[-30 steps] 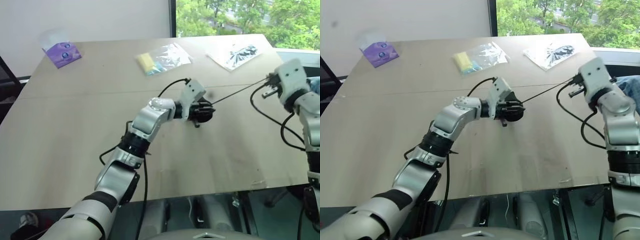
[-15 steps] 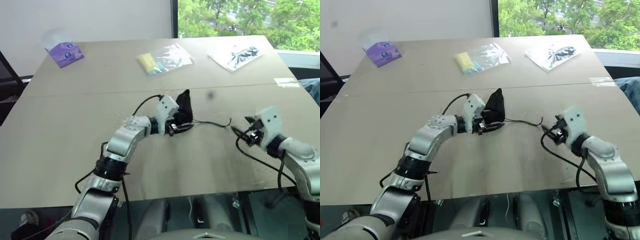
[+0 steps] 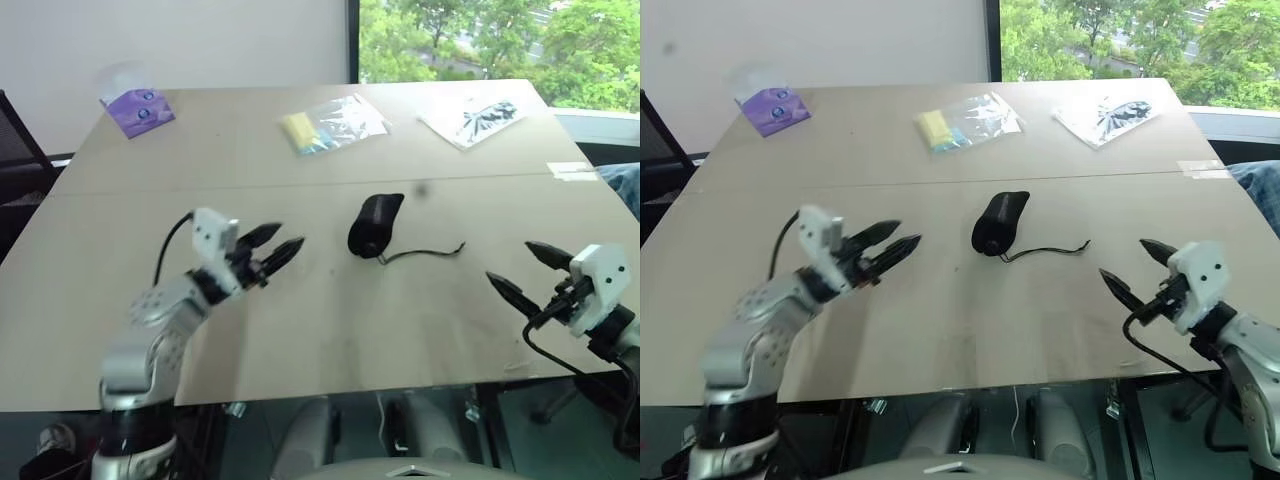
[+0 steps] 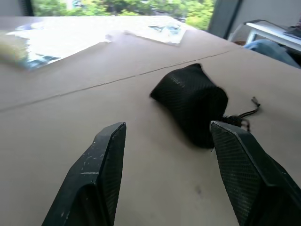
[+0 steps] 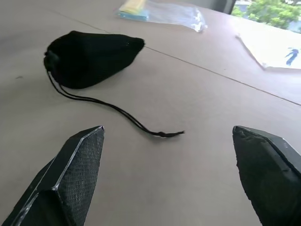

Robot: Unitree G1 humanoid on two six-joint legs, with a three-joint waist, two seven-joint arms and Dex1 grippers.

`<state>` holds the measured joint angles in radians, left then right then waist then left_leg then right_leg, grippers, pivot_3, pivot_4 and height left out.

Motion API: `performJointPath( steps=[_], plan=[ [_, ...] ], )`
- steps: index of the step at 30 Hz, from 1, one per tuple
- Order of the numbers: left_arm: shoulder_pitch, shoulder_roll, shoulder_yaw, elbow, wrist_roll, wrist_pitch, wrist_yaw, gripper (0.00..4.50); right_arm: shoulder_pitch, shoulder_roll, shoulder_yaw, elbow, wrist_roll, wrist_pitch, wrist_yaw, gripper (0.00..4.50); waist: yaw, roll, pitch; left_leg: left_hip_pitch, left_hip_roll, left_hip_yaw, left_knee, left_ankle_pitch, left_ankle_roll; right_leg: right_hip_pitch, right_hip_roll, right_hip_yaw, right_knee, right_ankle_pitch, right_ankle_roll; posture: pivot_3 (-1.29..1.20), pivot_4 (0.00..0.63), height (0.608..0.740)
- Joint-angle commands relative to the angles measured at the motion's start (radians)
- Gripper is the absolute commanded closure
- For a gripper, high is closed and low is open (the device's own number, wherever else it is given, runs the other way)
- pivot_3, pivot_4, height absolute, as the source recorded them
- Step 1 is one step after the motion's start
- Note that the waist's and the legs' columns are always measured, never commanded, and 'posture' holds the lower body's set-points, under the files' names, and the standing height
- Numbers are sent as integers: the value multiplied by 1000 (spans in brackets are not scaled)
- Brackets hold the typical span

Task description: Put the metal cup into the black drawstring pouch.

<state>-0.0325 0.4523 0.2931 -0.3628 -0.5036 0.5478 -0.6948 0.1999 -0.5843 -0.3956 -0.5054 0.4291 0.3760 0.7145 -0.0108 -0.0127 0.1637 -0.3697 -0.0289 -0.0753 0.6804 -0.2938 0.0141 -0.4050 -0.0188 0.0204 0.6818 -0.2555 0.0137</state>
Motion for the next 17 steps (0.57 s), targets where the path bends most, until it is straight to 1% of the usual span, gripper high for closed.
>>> performJointPath(
  steps=[1, 3, 6, 9, 10, 11, 17],
  plan=[
    [117, -30, 73, -79, 11, -80, 61, 1565, 16, -21, -42, 28, -40, -86, 0, 93, 1, 0, 0, 0, 0, 0, 0, 0, 0, 0, 0, 0, -1, 0, 0, 0, 150, 740],
    [195, -59, 100, -105, 24, -113, 107, 1565, 22, -21, -47, 62, -48, -111, -1, 93, 3, 0, 0, -1, 0, 0, 0, 0, 0, 1, 0, 0, -3, 0, 0, 0, 150, 740],
    [248, -87, 115, -125, 23, -137, 156, 1565, 47, -29, -49, 94, -46, -137, 23, 93, 11, 0, 0, 0, 0, 0, 0, -1, 1, 1, -1, 0, -3, 0, 0, 0, 150, 740],
    [280, -97, 117, -140, 5, -157, 162, 758, 74, -35, -55, 129, -48, -155, 39, 0, 22, 0, 0, 0, 1, 0, 0, -1, 1, 2, 0, -1, -3, 0, 0, 0, 150, 740],
    [286, -99, 115, -146, 11, -161, 172, 348, 82, -37, -57, 136, -43, -159, 46, 0, 24, 0, 0, 0, 1, 0, 0, -1, 1, 2, 0, -1, -4, 0, 0, 0, 150, 740],
    [290, -99, 112, -150, 26, -161, 192, 40, 88, -40, -59, 141, -40, -166, 52, 0, 24, 0, 0, 0, 1, 0, 0, -1, 1, 2, 0, -1, -4, 0, 0, 0, 150, 740],
    [308, -93, 129, -146, 4, -169, 215, 11, 107, -41, -73, 142, -35, -195, 44, 0, 23, 0, 0, 0, 1, 0, 0, -1, 1, 2, 0, 0, -4, 0, 0, 0, 150, 740]
  ],
)
